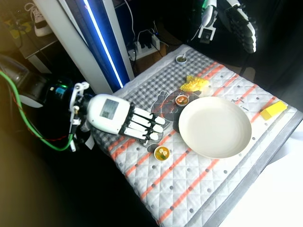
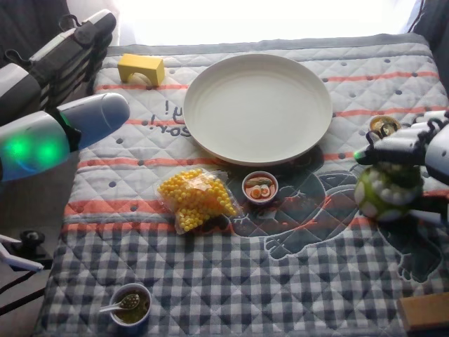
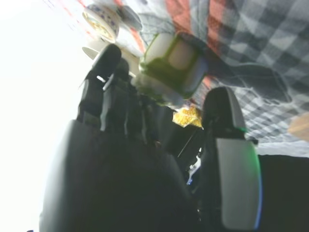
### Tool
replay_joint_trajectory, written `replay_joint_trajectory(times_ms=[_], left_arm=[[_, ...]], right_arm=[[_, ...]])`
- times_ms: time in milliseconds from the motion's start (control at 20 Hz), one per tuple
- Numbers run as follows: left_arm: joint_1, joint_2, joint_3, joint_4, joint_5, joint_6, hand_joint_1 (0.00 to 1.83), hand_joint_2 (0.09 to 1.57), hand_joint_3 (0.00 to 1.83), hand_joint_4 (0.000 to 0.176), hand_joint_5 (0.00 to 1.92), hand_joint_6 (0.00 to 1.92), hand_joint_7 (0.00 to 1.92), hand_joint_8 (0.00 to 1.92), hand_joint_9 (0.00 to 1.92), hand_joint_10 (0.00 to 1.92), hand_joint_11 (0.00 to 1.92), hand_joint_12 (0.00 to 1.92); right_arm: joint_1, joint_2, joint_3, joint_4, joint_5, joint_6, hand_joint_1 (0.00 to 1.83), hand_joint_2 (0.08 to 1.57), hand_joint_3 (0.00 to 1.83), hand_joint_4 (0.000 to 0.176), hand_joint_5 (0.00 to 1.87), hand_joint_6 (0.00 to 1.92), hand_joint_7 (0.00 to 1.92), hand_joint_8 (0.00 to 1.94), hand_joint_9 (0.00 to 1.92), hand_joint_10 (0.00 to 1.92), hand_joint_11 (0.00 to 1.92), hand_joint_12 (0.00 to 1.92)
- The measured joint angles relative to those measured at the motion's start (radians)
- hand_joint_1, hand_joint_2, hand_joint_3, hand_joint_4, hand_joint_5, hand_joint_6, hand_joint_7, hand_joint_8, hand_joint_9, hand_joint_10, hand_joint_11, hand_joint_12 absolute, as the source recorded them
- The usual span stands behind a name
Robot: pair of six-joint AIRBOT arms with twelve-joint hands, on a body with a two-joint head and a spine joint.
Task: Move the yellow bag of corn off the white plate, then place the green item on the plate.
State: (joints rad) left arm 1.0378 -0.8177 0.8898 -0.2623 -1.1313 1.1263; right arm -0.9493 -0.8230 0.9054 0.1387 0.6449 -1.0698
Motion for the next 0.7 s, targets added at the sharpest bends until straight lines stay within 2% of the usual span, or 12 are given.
replay_joint_trajectory(times_ms=[50,100,250,300,350,400,500,550,600,700], left_arm=[[0.003,0.0,0.0,-0.002,-0.007,0.0,0.54,1.3,0.02,0.0,0.0,0.0,0.0,0.0,0.0,0.0,0.0,0.0],[0.013,0.0,0.0,-0.005,-0.007,0.0,0.56,1.3,0.01,0.0,0.0,0.0,0.0,0.0,0.0,0.0,0.0,0.0],[0.018,0.0,0.0,-0.014,-0.011,0.0,0.53,1.31,0.01,0.0,0.0,0.0,0.0,0.0,0.0,0.0,0.0,0.0],[0.018,0.0,0.0,-0.014,-0.014,0.0,0.53,1.3,0.01,0.0,0.01,0.0,0.0,0.0,0.0,0.0,0.0,0.0],[0.018,0.0,0.0,-0.011,-0.021,0.0,0.52,1.3,0.01,0.0,0.0,0.0,0.0,0.0,0.0,0.0,0.0,0.0],[0.018,0.0,0.0,-0.011,-0.022,0.0,0.51,1.3,0.0,0.0,0.01,0.01,0.0,0.0,0.0,0.0,0.0,0.0],[0.019,0.0,0.0,-0.017,-0.022,0.0,0.54,1.3,0.0,0.0,0.01,0.0,0.0,0.0,0.0,0.0,0.0,0.0],[0.019,0.0,0.0,-0.02,-0.022,0.0,0.55,1.3,0.0,0.0,0.02,0.01,0.0,0.0,0.0,0.0,0.0,0.0],[0.018,0.0,0.0,-0.02,-0.022,0.0,0.56,1.31,0.0,0.0,0.0,0.0,0.0,0.0,0.0,0.0,0.0,0.0],[0.019,-0.002,0.0,-0.015,-0.025,0.0,0.54,1.31,0.01,0.0,0.0,0.0,0.0,0.0,0.0,0.0,0.01,0.0]], right_arm=[[0.009,0.001,-0.002,-0.006,0.0,0.0,1.17,1.25,0.0,0.0,0.67,1.32,0.8,1.46,0.76,1.52,0.7,1.88],[0.014,0.016,-0.016,-0.016,-0.003,-0.001,1.15,1.27,0.0,0.0,0.63,1.41,0.79,1.47,0.77,1.5,0.74,1.85],[0.044,0.06,-0.043,-0.051,0.033,0.0,1.16,1.27,0.0,0.0,0.61,1.41,0.8,1.47,0.78,1.44,0.71,1.76],[0.071,0.063,-0.042,-0.054,0.052,0.0,1.16,1.27,0.0,0.0,0.61,1.4,0.81,1.45,0.77,1.43,0.67,1.78],[0.107,0.06,-0.034,-0.064,0.064,0.0,1.15,1.28,0.0,0.0,0.62,1.42,0.77,1.5,0.66,1.48,0.52,1.85],[0.143,0.047,-0.017,-0.08,0.079,0.0,1.15,1.28,0.0,0.0,0.62,1.41,0.77,1.51,0.64,1.52,0.53,1.88],[0.225,-0.015,0.032,-0.1,0.065,0.0,1.16,1.28,0.0,0.0,0.61,1.4,0.77,1.52,0.63,1.55,0.51,1.9],[0.278,-0.061,0.071,-0.124,0.029,0.0,1.17,1.28,0.0,0.0,0.62,1.36,0.77,1.54,0.66,1.56,0.56,1.91],[0.311,-0.099,0.1,-0.133,0.0,0.0,1.2,1.26,0.0,0.0,0.66,1.28,0.81,1.51,0.76,1.6,0.71,1.92],[0.378,-0.211,0.192,-0.14,-0.08,0.001,1.18,1.29,0.0,0.0,0.59,1.35,0.76,1.6,0.74,1.69,0.74,1.92]])
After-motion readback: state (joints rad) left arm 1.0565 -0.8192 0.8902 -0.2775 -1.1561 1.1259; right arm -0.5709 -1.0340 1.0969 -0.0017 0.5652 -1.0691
